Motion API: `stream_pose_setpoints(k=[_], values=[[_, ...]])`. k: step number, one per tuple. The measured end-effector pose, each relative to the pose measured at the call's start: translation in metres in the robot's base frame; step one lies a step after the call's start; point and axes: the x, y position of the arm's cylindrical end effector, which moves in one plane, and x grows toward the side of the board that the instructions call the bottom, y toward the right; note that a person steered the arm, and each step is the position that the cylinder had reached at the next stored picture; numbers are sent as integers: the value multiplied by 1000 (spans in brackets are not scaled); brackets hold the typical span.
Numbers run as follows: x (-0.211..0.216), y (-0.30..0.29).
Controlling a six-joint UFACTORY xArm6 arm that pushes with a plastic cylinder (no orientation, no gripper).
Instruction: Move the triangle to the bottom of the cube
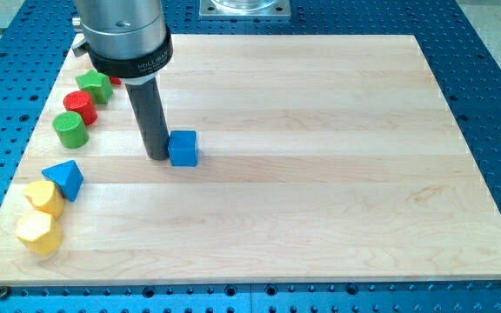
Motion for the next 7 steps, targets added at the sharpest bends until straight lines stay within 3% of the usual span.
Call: stream_pose_setpoints(k=[3,5,7], values=[[11,-98],[45,-156],[47,-50]])
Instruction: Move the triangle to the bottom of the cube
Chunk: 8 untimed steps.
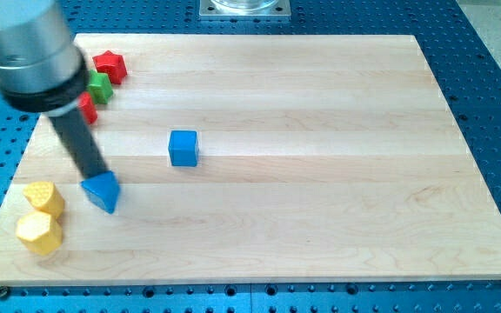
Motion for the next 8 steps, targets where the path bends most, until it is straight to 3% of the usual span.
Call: stream_pose_setpoints(k=[2,3,5,8], values=[[15,-36],[28,-14],[61,-26],[34,55]])
